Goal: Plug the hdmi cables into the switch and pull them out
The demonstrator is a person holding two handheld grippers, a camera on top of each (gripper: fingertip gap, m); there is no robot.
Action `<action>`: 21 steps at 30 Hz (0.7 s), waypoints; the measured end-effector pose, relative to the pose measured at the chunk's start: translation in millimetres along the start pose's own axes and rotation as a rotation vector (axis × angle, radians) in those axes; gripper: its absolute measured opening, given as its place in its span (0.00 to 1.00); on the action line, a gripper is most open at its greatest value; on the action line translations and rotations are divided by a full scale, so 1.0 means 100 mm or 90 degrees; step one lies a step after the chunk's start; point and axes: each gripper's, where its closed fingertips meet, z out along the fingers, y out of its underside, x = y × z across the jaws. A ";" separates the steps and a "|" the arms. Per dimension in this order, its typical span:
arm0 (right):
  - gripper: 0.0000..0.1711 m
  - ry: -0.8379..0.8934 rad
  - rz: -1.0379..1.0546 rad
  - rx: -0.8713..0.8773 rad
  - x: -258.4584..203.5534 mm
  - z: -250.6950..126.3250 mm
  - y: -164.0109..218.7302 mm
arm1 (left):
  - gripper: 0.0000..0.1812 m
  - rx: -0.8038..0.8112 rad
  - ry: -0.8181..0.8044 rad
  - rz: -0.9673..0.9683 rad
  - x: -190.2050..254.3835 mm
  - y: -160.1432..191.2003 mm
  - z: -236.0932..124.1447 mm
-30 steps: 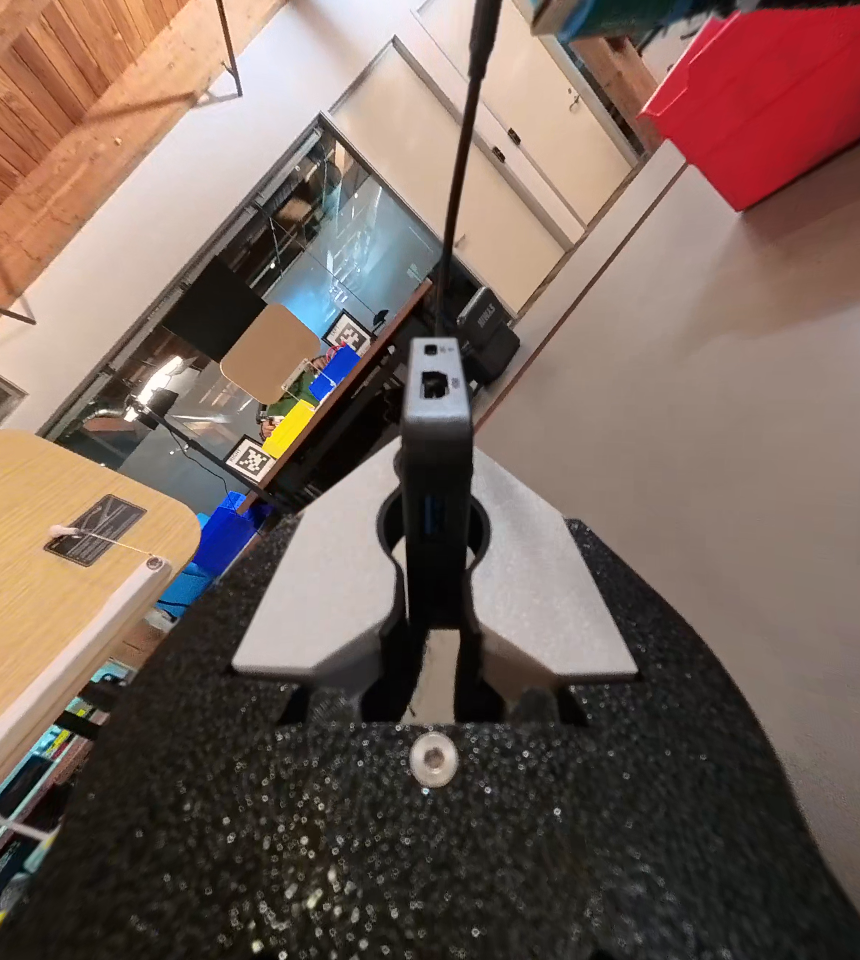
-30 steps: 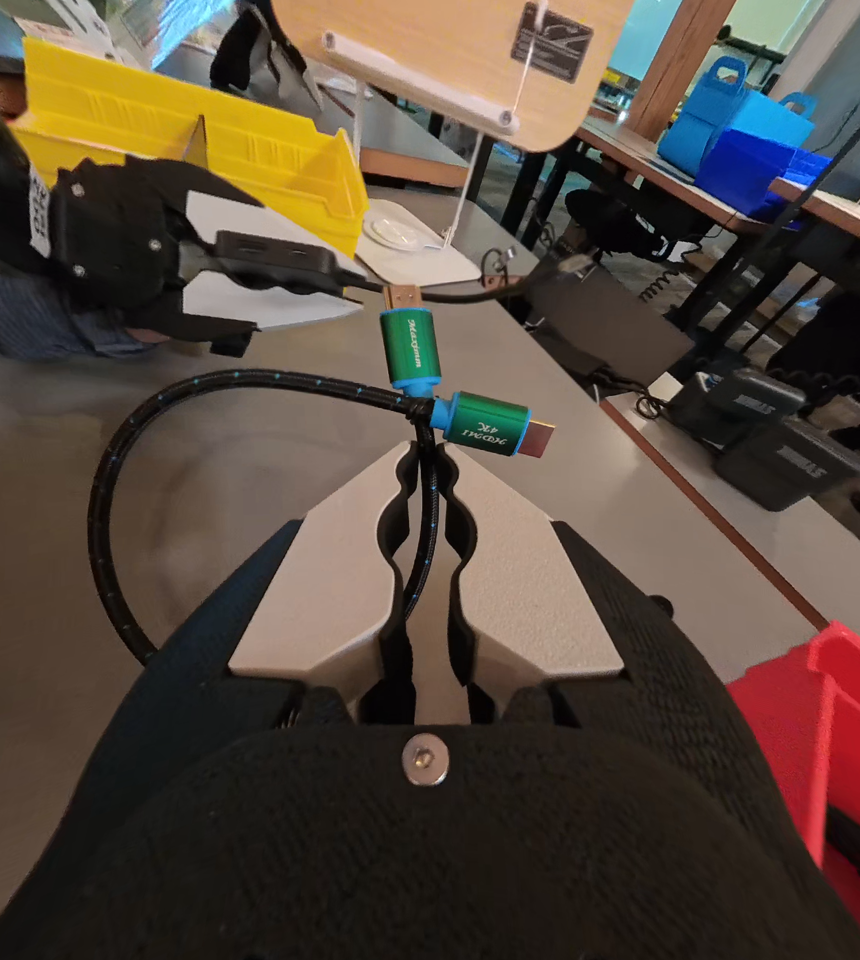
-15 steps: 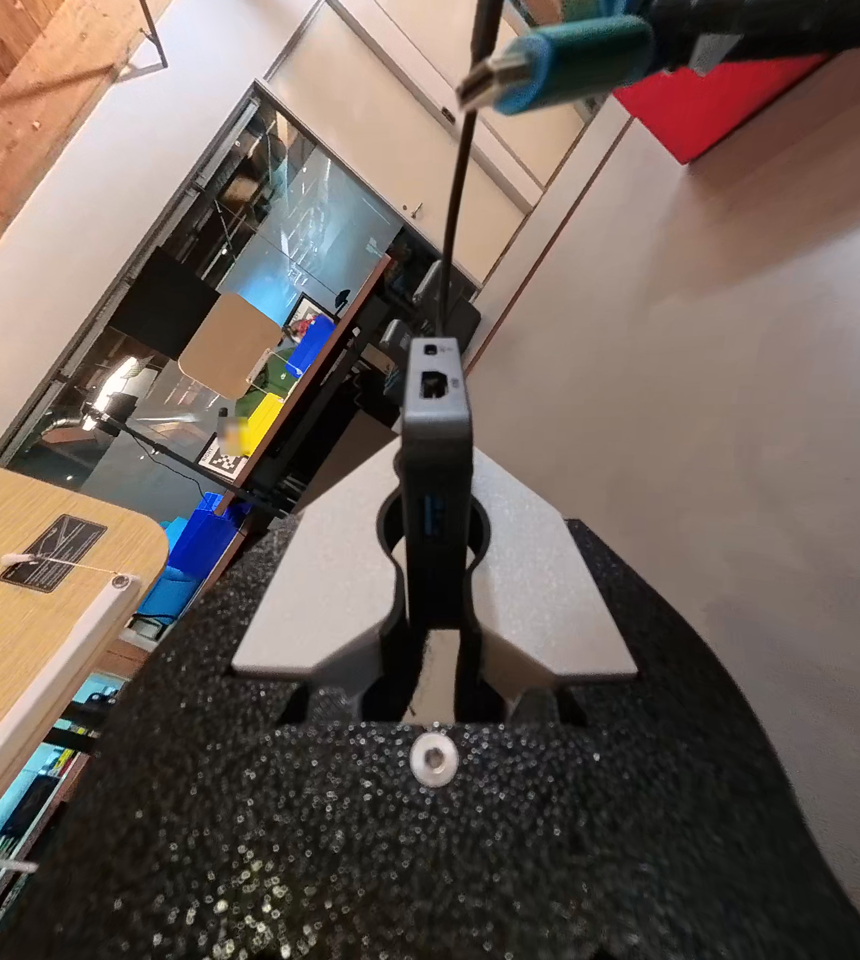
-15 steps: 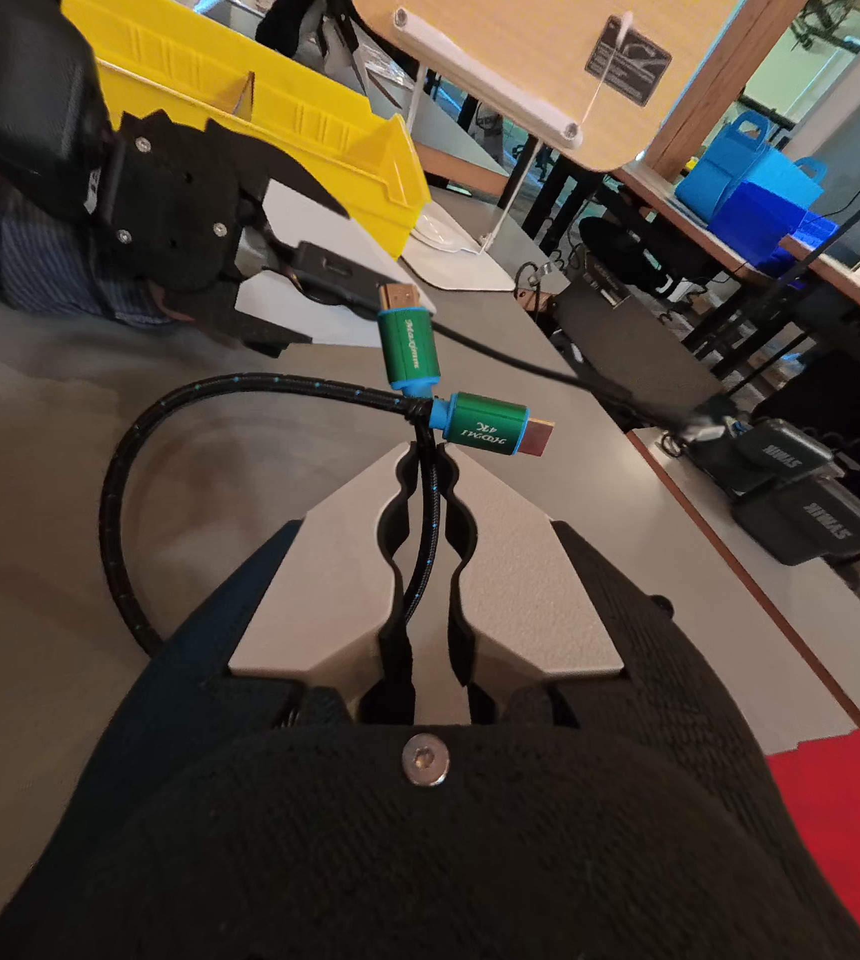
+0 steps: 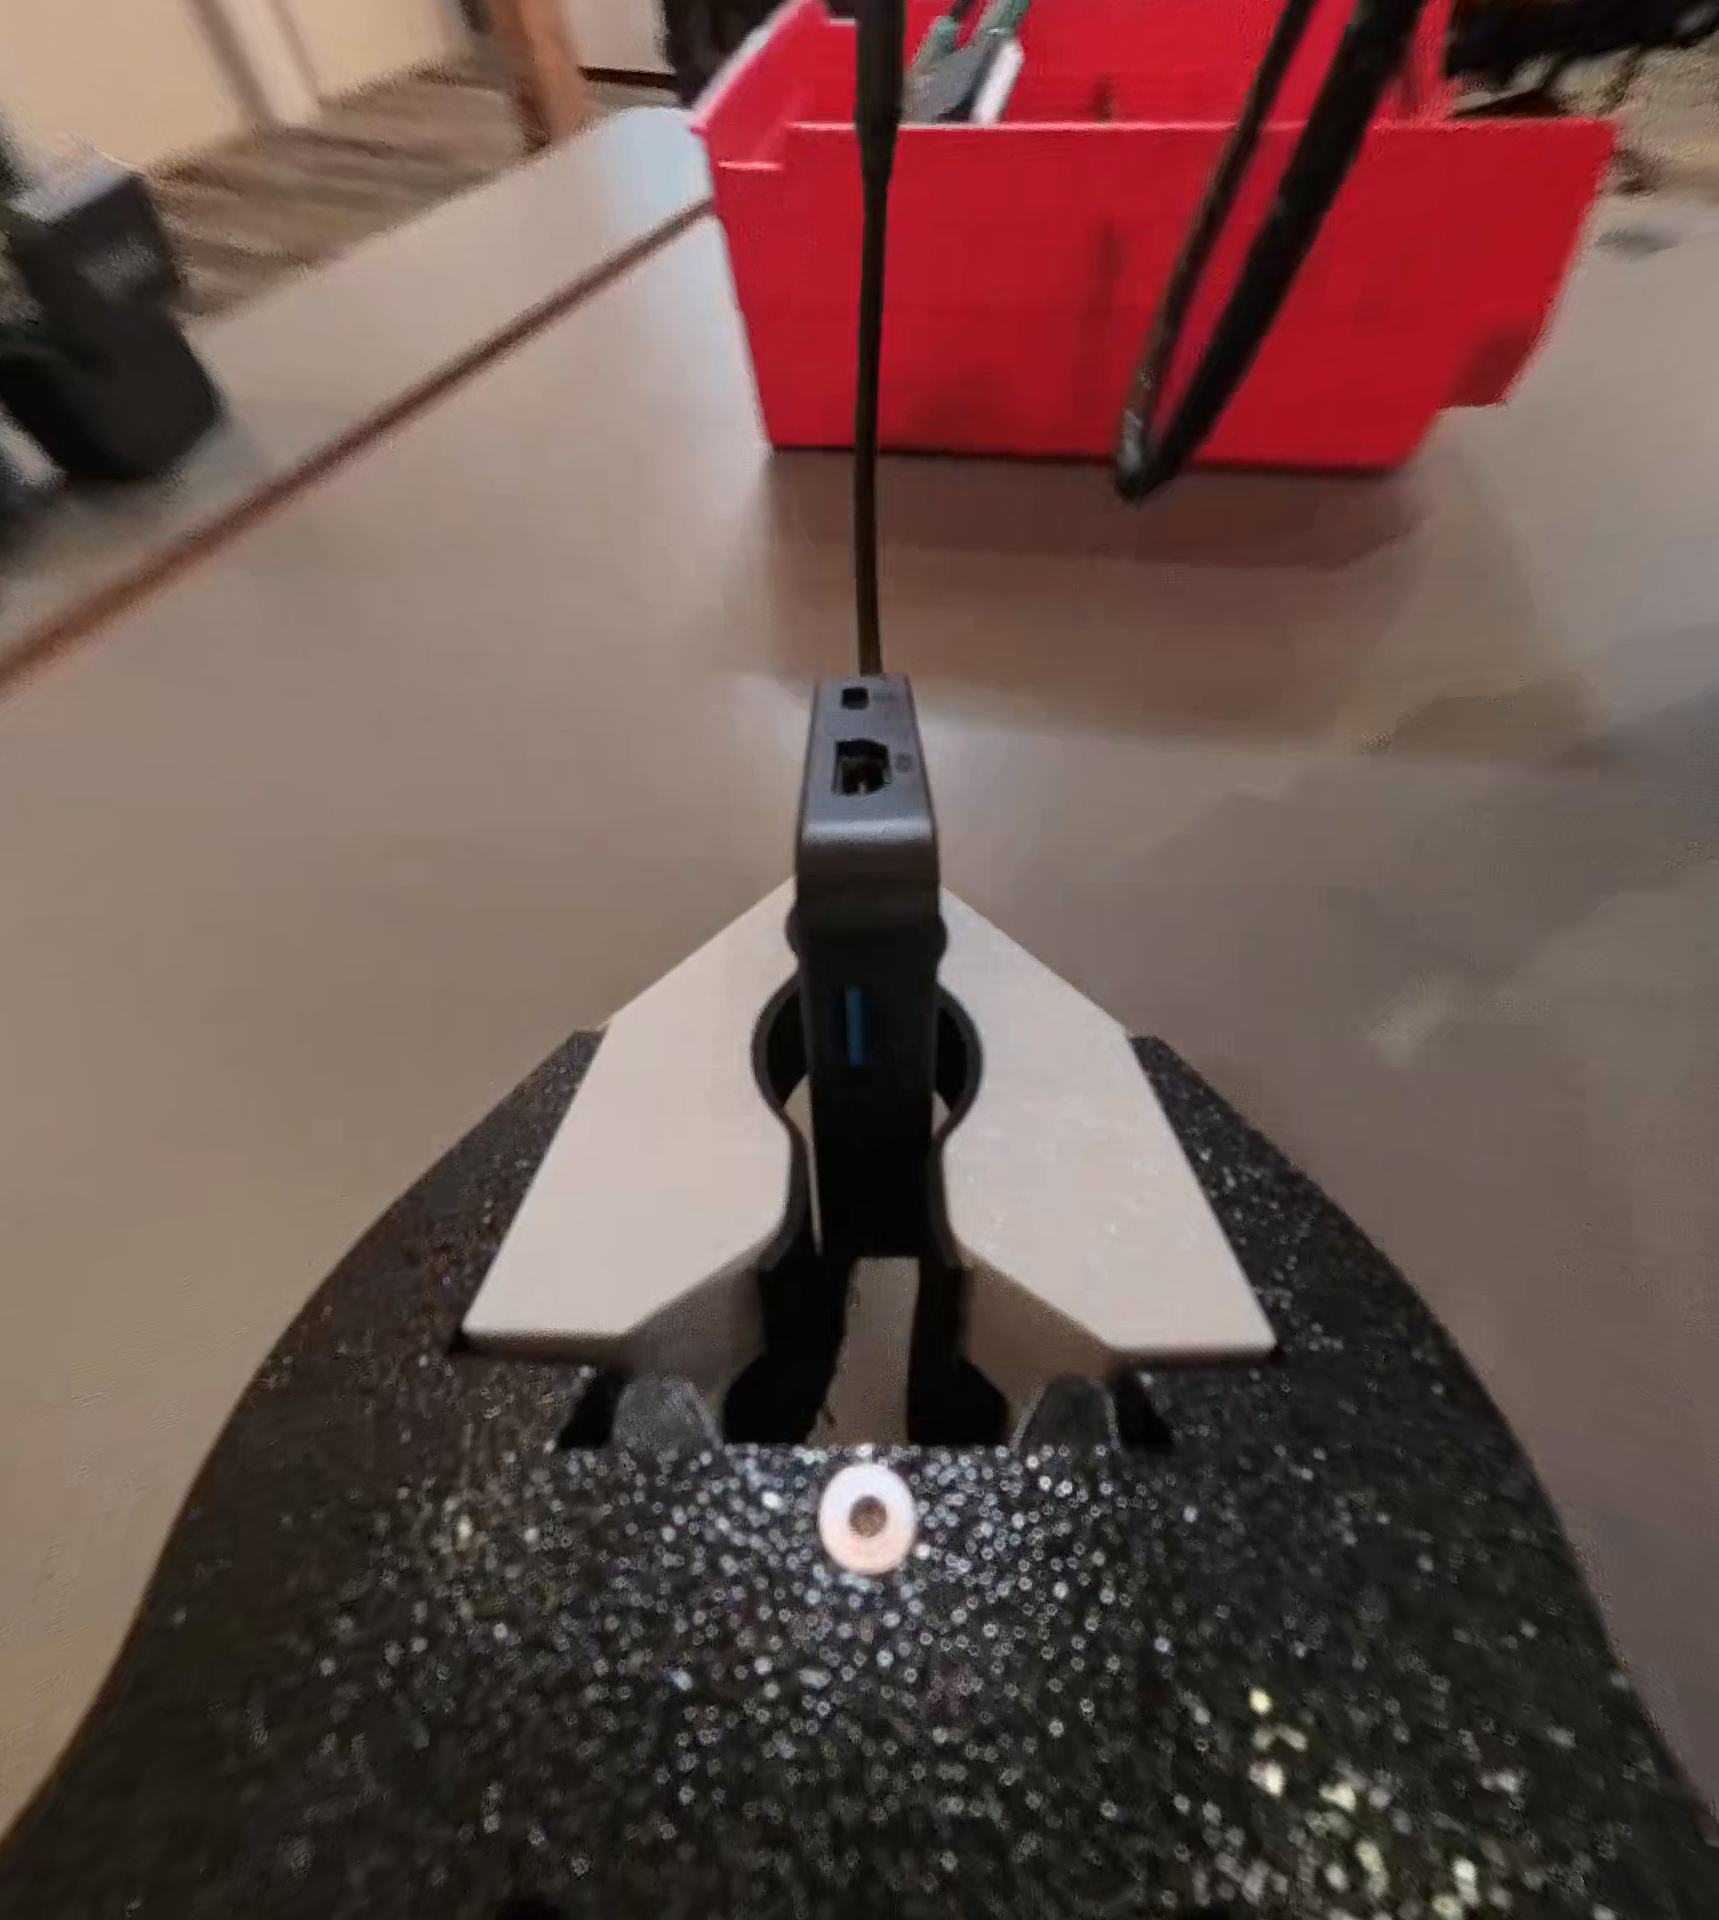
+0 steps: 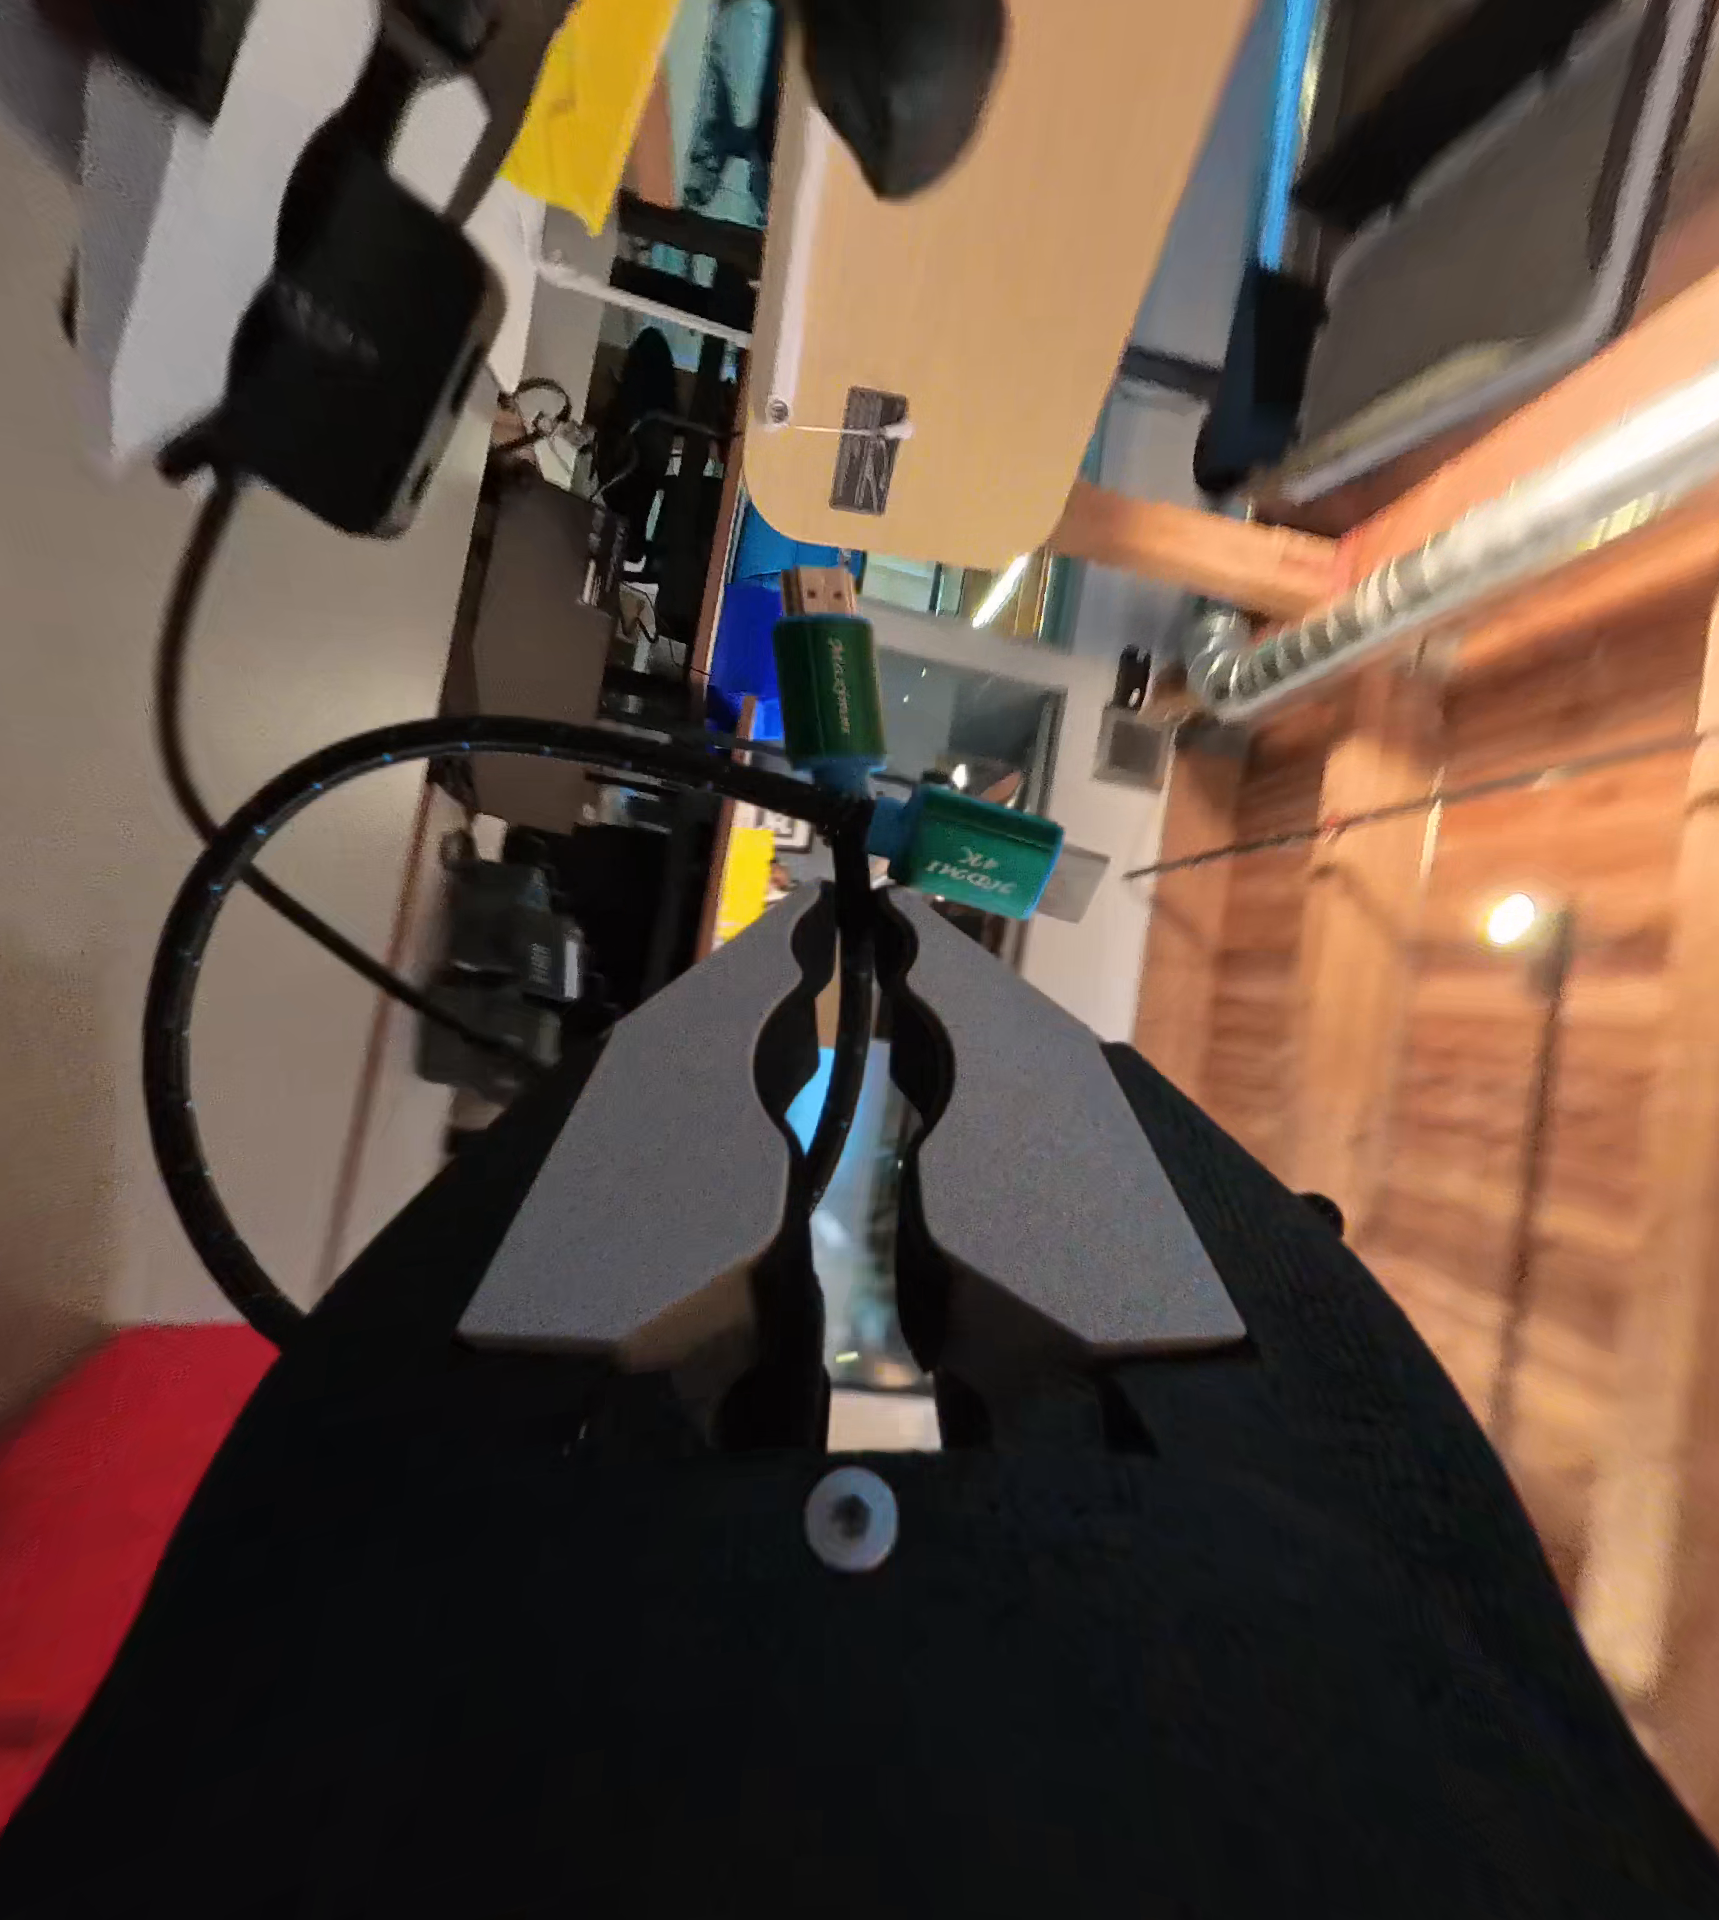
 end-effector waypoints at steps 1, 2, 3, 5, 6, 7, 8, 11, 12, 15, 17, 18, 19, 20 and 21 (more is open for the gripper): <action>0.03 -0.009 -0.063 0.010 0.02 0.02 -0.02 | 0.06 -0.007 0.036 -0.019 0.07 0.01 0.00; 0.03 -0.020 -0.127 0.023 0.02 0.06 -0.05 | 0.06 -0.016 0.067 -0.039 0.14 0.03 0.01; 0.03 -0.040 -0.186 0.036 -0.01 0.09 -0.07 | 0.06 -0.021 0.099 -0.055 0.21 0.05 0.02; 0.03 -0.083 -0.276 0.071 -0.12 0.17 -0.14 | 0.06 -0.031 0.158 -0.080 0.34 0.08 0.04; 0.03 -0.111 -0.301 0.094 -0.20 0.19 -0.18 | 0.06 -0.036 0.175 -0.089 0.39 0.10 0.06; 0.03 -0.141 -0.319 0.113 -0.29 0.21 -0.22 | 0.06 -0.042 0.191 -0.092 0.43 0.13 0.07; 0.03 -0.165 -0.341 0.127 -0.37 0.22 -0.26 | 0.06 -0.048 0.197 -0.090 0.46 0.15 0.08; 0.03 -0.215 -0.374 0.142 -0.52 0.24 -0.31 | 0.06 -0.071 0.189 -0.064 0.47 0.24 0.14; 0.03 -0.233 -0.372 0.144 -0.56 0.24 -0.32 | 0.06 -0.078 0.185 -0.056 0.48 0.26 0.15; 0.03 -0.263 -0.379 0.152 -0.62 0.23 -0.36 | 0.06 -0.085 0.189 -0.040 0.52 0.30 0.18; 0.03 -0.265 -0.395 0.160 -0.62 0.22 -0.38 | 0.07 -0.089 0.196 -0.033 0.55 0.31 0.18; 0.03 -0.266 -0.405 0.167 -0.63 0.21 -0.39 | 0.06 -0.088 0.200 -0.031 0.56 0.30 0.18; 0.03 -0.267 -0.414 0.175 -0.64 0.20 -0.41 | 0.06 -0.086 0.205 -0.032 0.56 0.30 0.17; 0.03 -0.270 -0.420 0.183 -0.66 0.18 -0.43 | 0.06 -0.084 0.211 -0.034 0.57 0.29 0.17; 0.03 -0.274 -0.424 0.188 -0.67 0.17 -0.44 | 0.06 -0.083 0.214 -0.037 0.57 0.29 0.16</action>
